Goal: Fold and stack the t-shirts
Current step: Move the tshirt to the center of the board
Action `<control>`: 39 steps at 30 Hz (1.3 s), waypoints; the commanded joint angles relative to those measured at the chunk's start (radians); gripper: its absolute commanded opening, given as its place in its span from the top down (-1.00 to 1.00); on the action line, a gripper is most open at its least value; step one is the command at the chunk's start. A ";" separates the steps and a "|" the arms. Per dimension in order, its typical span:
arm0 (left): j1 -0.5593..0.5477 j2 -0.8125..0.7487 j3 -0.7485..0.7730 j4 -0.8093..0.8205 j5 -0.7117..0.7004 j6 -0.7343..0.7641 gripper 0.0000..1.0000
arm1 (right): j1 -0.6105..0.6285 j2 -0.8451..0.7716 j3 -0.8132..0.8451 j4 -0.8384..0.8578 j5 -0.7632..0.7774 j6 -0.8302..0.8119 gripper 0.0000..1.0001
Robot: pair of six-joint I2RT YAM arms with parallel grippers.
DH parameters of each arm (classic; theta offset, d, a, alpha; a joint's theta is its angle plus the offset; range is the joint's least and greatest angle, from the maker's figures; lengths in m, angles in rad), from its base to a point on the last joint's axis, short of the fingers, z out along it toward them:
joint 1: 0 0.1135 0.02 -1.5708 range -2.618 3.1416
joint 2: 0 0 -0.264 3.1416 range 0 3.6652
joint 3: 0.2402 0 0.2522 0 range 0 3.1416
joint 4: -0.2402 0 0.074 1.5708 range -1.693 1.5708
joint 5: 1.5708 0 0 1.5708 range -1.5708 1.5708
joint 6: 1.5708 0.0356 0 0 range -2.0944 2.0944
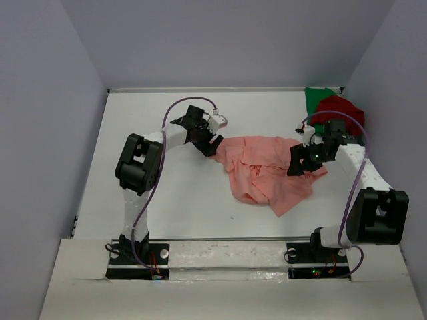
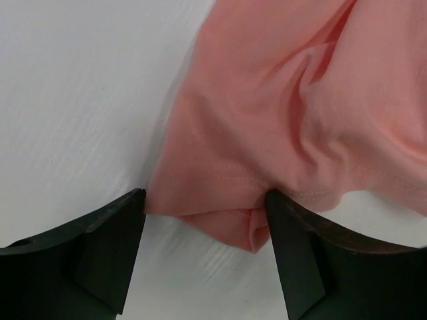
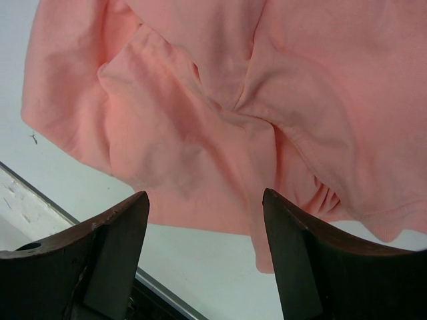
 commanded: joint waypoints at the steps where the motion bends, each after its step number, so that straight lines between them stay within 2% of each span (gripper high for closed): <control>1: -0.035 0.023 0.056 -0.017 -0.075 0.010 -0.64 | -0.006 -0.009 -0.004 0.029 -0.029 0.002 -0.48; 3: -0.048 0.038 0.059 -0.015 -0.106 0.013 -0.51 | -0.006 -0.009 -0.006 0.031 -0.032 -0.002 -0.48; 5: -0.059 0.047 0.060 -0.018 -0.141 0.024 -0.21 | -0.006 -0.002 -0.007 0.031 -0.032 -0.002 -0.48; 6: -0.062 0.050 0.065 -0.023 -0.153 0.031 0.27 | -0.006 0.001 -0.007 0.031 -0.032 -0.004 -0.48; 7: -0.064 0.055 0.071 -0.027 -0.169 0.030 0.51 | -0.006 0.004 -0.007 0.031 -0.030 -0.006 -0.48; 9: -0.067 0.055 0.079 -0.049 -0.184 0.031 0.95 | -0.006 0.018 -0.009 0.034 -0.030 -0.006 -0.48; 10: -0.067 0.047 0.077 -0.056 -0.189 0.036 1.00 | -0.006 0.023 -0.009 0.035 -0.030 -0.006 -0.47; 14: -0.067 -0.005 0.053 -0.064 -0.245 0.057 1.00 | -0.006 0.040 -0.004 0.037 -0.029 -0.006 -0.46; 17: -0.065 -0.089 -0.006 -0.029 -0.362 0.088 1.00 | -0.006 0.043 0.005 0.035 -0.016 -0.002 -0.45; 21: -0.056 -0.241 -0.142 0.100 -0.630 0.136 1.00 | -0.006 0.041 0.014 0.034 -0.007 0.001 -0.45; 22: -0.047 -0.267 -0.182 0.112 -0.650 0.154 1.00 | -0.006 0.041 0.019 0.034 -0.007 0.002 -0.45; 26: 0.019 -0.368 -0.236 0.112 -0.696 0.156 1.00 | -0.006 0.054 0.032 0.020 -0.018 -0.005 -0.45; 33: 0.025 -0.508 -0.375 0.135 -0.787 0.165 1.00 | -0.006 0.175 0.130 -0.067 -0.076 -0.079 -0.38; 39: 0.027 -0.579 -0.426 0.106 -0.764 0.123 1.00 | 0.067 0.311 0.224 -0.089 -0.084 -0.095 -0.29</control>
